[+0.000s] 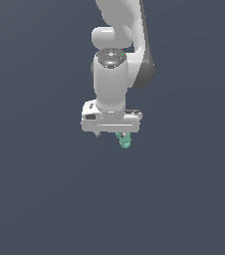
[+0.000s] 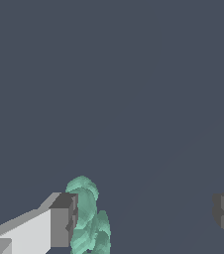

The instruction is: Pick up the object and move it to a goal position.

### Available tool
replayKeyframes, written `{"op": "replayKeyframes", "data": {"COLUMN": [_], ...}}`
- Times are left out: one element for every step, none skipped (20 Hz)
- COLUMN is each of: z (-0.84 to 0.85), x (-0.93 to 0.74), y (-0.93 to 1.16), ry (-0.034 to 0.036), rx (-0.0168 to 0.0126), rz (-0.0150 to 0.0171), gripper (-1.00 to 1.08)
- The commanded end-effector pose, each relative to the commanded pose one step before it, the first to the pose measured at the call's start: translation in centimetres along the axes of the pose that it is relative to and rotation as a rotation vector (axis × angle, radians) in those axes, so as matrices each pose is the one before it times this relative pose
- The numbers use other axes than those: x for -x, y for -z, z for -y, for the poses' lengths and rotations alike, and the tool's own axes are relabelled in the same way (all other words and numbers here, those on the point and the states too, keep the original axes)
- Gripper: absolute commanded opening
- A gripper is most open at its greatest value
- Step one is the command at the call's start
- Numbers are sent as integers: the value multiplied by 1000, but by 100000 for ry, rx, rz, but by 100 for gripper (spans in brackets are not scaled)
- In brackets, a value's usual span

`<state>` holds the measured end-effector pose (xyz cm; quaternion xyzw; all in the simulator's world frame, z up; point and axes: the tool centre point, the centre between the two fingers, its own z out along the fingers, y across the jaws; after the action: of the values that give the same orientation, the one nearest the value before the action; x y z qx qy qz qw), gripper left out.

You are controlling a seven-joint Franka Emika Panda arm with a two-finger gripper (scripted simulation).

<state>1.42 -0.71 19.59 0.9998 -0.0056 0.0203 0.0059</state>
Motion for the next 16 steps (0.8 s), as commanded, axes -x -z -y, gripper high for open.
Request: {"op": "replayKeyframes", "data": {"z": [-1, -49, -100, -182, -260, -332, -370, -300, -227, -151, -71, 24, 66, 75, 72, 100], "x": [0, -22, -41, -77, -109, -138, -152, -123, -94, -65, -35, 2, 38, 54, 75, 107], "y": [0, -21, 29, 16, 12, 21, 21, 23, 16, 11, 4, 8, -18, -17, -41, -60], "ry": [0, 0, 48, 59, 74, 89, 85, 55, 23, -3, -18, 0, 8, 144, 288, 431], "rx": [0, 0, 80, 104, 137, 182, 202, 169, 125, 82, 36, 0, -52, -30, -31, -41], "rz": [0, 0, -141, -183, -238, -312, -338, -279, -203, -131, -56, 0, 82, 45, 45, 58], "gripper": [100, 100, 100, 100, 100, 100, 100, 100, 100, 100, 100, 100, 100, 100, 100, 100]}}
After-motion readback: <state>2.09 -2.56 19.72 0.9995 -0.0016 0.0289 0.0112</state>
